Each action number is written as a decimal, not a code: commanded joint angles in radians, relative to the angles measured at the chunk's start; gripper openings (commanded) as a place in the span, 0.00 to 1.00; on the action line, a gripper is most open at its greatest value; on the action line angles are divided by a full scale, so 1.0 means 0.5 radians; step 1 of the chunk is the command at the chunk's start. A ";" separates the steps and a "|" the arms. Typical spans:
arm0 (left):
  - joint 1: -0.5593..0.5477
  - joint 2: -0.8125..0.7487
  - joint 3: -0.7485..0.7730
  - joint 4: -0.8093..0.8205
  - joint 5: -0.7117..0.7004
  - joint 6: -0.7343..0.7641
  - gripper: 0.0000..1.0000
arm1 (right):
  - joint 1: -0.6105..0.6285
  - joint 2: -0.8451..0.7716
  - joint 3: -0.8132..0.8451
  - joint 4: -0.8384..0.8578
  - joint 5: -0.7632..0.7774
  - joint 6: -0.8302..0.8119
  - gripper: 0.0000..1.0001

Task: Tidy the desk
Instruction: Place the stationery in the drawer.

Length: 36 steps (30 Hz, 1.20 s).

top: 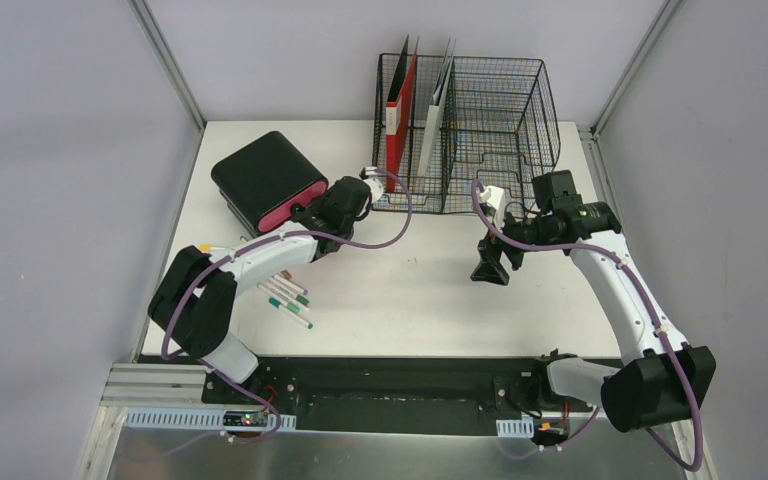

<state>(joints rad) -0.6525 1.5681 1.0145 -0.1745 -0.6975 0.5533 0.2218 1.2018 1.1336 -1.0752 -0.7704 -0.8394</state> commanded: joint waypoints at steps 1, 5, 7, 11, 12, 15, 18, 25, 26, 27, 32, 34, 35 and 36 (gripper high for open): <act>0.023 -0.025 -0.011 -0.160 0.162 -0.153 0.19 | -0.008 -0.020 0.009 0.018 -0.021 -0.043 0.82; 0.023 -0.036 0.000 -0.177 0.151 -0.178 0.24 | -0.009 -0.020 0.008 0.019 -0.021 -0.043 0.81; 0.023 -0.049 0.008 -0.184 0.148 -0.188 0.27 | -0.008 -0.020 0.009 0.018 -0.021 -0.042 0.81; 0.020 -0.078 0.020 -0.200 0.152 -0.209 0.32 | -0.008 -0.017 0.007 0.019 -0.021 -0.043 0.81; 0.020 -0.085 0.023 -0.204 0.157 -0.214 0.33 | -0.008 -0.017 0.009 0.019 -0.022 -0.042 0.81; 0.017 -0.103 0.034 -0.223 0.175 -0.236 0.34 | -0.009 -0.015 0.008 0.020 -0.024 -0.042 0.81; 0.013 -0.121 0.046 -0.242 0.200 -0.253 0.36 | -0.010 -0.015 0.008 0.018 -0.024 -0.042 0.82; 0.005 -0.148 0.071 -0.295 0.262 -0.302 0.40 | -0.009 -0.017 0.008 0.020 -0.024 -0.042 0.82; 0.004 -0.150 0.074 -0.298 0.267 -0.308 0.40 | -0.009 -0.019 0.008 0.020 -0.024 -0.042 0.81; 0.004 -0.154 0.077 -0.305 0.269 -0.314 0.42 | -0.010 -0.017 0.009 0.018 -0.024 -0.042 0.81; -0.004 -0.191 0.106 -0.329 0.297 -0.353 0.44 | -0.009 -0.017 0.007 0.019 -0.024 -0.043 0.82; -0.007 -0.215 0.117 -0.341 0.318 -0.369 0.46 | -0.008 -0.014 0.008 0.018 -0.022 -0.045 0.82; -0.008 -0.225 0.121 -0.342 0.330 -0.377 0.47 | -0.010 -0.014 0.008 0.019 -0.021 -0.044 0.82; -0.011 -0.236 0.121 -0.346 0.342 -0.386 0.48 | -0.009 -0.013 0.007 0.019 -0.021 -0.045 0.82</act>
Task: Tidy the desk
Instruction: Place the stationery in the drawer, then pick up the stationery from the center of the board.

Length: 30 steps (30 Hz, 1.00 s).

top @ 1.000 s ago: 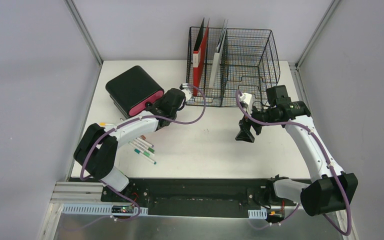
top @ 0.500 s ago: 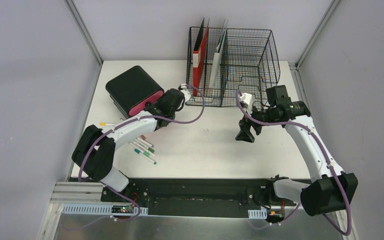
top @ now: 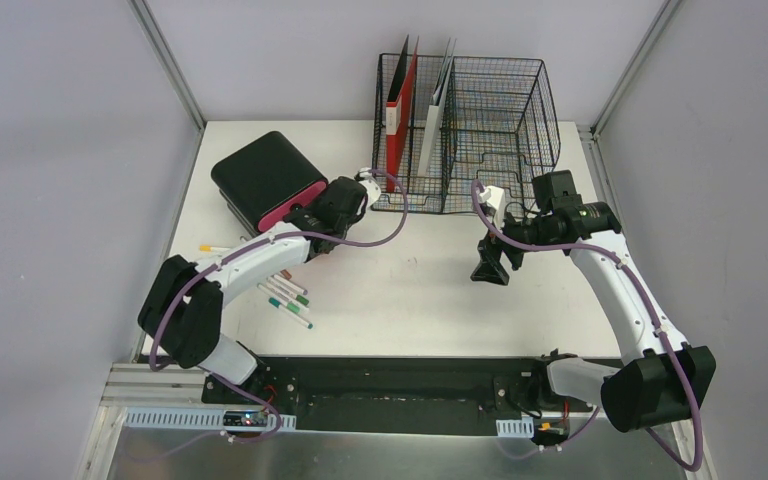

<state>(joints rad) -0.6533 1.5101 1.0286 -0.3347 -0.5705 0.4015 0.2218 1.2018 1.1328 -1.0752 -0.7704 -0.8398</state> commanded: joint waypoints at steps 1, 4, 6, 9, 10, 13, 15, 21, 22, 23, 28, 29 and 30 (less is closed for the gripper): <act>-0.010 -0.133 0.093 -0.025 0.098 -0.093 0.49 | -0.008 -0.014 0.008 0.020 -0.021 -0.044 0.82; -0.015 -0.161 0.093 -0.025 0.121 -0.119 0.53 | -0.008 -0.015 0.010 0.019 -0.021 -0.045 0.82; -0.017 -0.179 0.089 -0.026 0.129 -0.137 0.55 | -0.010 -0.014 0.010 0.020 -0.021 -0.045 0.82; -0.021 -0.222 0.082 -0.025 0.171 -0.174 0.58 | -0.010 -0.014 0.010 0.018 -0.021 -0.045 0.82; -0.022 -0.243 0.075 -0.026 0.194 -0.193 0.59 | -0.011 -0.016 0.010 0.019 -0.021 -0.045 0.82; -0.023 -0.325 0.038 -0.002 0.296 -0.289 0.68 | -0.008 -0.018 0.011 0.019 -0.018 -0.046 0.82; -0.022 -0.401 -0.027 0.047 0.387 -0.351 0.73 | -0.007 -0.020 0.009 0.020 -0.015 -0.045 0.82; -0.019 -0.661 -0.257 0.265 0.635 -0.577 0.87 | -0.008 -0.029 0.010 0.016 -0.015 -0.048 0.82; -0.019 -0.703 -0.299 0.304 0.665 -0.620 0.89 | -0.009 -0.029 0.008 0.017 -0.017 -0.047 0.82; -0.019 -0.740 -0.337 0.338 0.696 -0.660 0.91 | -0.011 -0.031 0.008 0.018 -0.018 -0.047 0.82; -0.016 -0.856 -0.461 0.428 0.855 -0.911 0.94 | -0.009 -0.034 0.008 0.018 -0.015 -0.047 0.82; -0.016 -0.866 -0.475 0.432 0.881 -0.958 0.94 | -0.011 -0.033 0.007 0.016 -0.015 -0.048 0.82; -0.016 -0.873 -0.491 0.439 0.905 -1.032 0.94 | -0.008 -0.036 0.008 0.016 -0.016 -0.049 0.82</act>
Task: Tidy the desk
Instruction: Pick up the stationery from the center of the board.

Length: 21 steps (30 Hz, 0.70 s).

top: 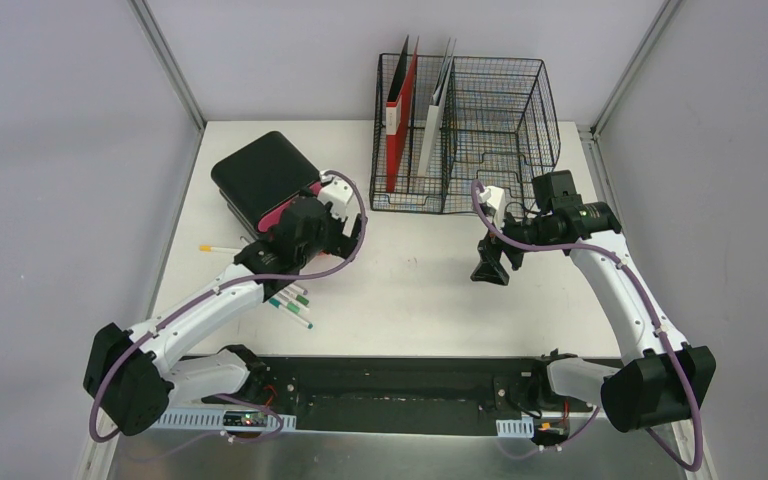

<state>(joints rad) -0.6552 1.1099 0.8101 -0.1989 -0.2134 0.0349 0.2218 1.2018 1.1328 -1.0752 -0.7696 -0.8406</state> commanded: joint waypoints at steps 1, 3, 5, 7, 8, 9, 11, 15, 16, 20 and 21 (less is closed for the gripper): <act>-0.012 -0.077 -0.070 0.175 0.216 -0.353 0.94 | -0.011 -0.037 0.008 0.019 -0.016 -0.046 0.82; -0.012 -0.068 -0.117 0.190 0.250 -0.469 0.95 | -0.010 -0.039 0.009 0.017 -0.016 -0.044 0.82; -0.012 -0.056 -0.160 0.202 0.268 -0.568 0.95 | -0.010 -0.039 0.009 0.019 -0.013 -0.048 0.82; -0.012 -0.033 -0.195 0.211 0.226 -0.675 0.96 | -0.011 -0.039 0.008 0.018 -0.013 -0.046 0.82; -0.012 -0.019 -0.206 0.202 0.190 -0.739 0.96 | -0.011 -0.039 0.008 0.020 -0.013 -0.046 0.82; -0.012 -0.004 -0.215 0.197 0.153 -0.805 0.98 | -0.011 -0.039 0.008 0.021 -0.013 -0.048 0.82; -0.015 0.034 -0.200 0.129 0.074 -0.970 0.99 | -0.011 -0.038 0.008 0.020 -0.012 -0.046 0.82; -0.239 0.204 -0.037 -0.125 -0.376 -1.096 0.99 | -0.012 -0.036 0.008 0.019 -0.013 -0.046 0.82; -0.323 0.263 0.008 -0.197 -0.556 -1.133 0.99 | -0.013 -0.038 0.006 0.019 -0.013 -0.045 0.82; -0.468 0.596 0.301 -0.745 -1.170 -1.663 0.99 | -0.011 -0.032 0.008 0.018 -0.010 -0.046 0.82; -0.471 0.751 0.413 -0.973 -1.269 -1.862 0.99 | -0.011 -0.033 0.008 0.021 -0.009 -0.046 0.82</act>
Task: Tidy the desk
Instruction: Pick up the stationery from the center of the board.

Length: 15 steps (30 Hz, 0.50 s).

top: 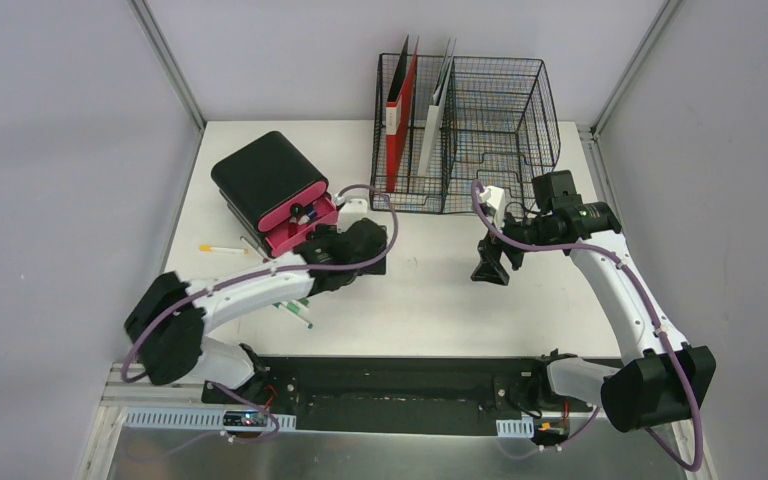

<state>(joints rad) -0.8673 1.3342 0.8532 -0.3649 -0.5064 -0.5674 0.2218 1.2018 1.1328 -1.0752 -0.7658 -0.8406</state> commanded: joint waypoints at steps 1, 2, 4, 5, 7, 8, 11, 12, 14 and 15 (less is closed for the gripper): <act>-0.049 0.410 0.478 -0.829 -0.750 -0.895 0.99 | -0.011 -0.034 0.008 0.019 -0.018 -0.046 0.82; -0.050 0.522 0.542 -0.982 -0.794 -0.981 0.99 | -0.011 -0.030 0.006 0.020 -0.018 -0.047 0.82; -0.050 0.704 0.695 -1.155 -0.852 -1.167 0.99 | -0.011 -0.032 0.008 0.019 -0.015 -0.046 0.82; -0.050 0.778 0.762 -1.214 -0.897 -1.247 0.99 | -0.011 -0.035 0.008 0.019 -0.011 -0.047 0.82; -0.049 0.883 0.815 -1.277 -0.970 -1.367 0.99 | -0.011 -0.038 0.005 0.024 -0.003 -0.046 0.82; -0.048 0.922 0.830 -1.295 -0.996 -1.429 0.98 | -0.011 -0.038 0.005 0.024 -0.001 -0.046 0.82; -0.048 1.000 0.837 -1.377 -1.089 -1.663 0.91 | -0.011 -0.036 0.002 0.027 0.001 -0.046 0.82; -0.048 1.018 0.830 -1.407 -1.120 -1.744 0.88 | -0.011 -0.035 0.002 0.026 0.001 -0.049 0.82; -0.048 1.049 0.815 -1.440 -1.169 -1.870 0.84 | -0.011 -0.033 0.002 0.027 0.001 -0.049 0.82; -0.046 1.062 0.809 -1.457 -1.192 -1.937 0.83 | -0.011 -0.032 0.002 0.025 0.001 -0.049 0.82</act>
<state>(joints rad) -0.8932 1.8561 1.2354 -0.9970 -0.9829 -1.3205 0.2218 1.2018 1.1328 -1.0752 -0.7624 -0.8406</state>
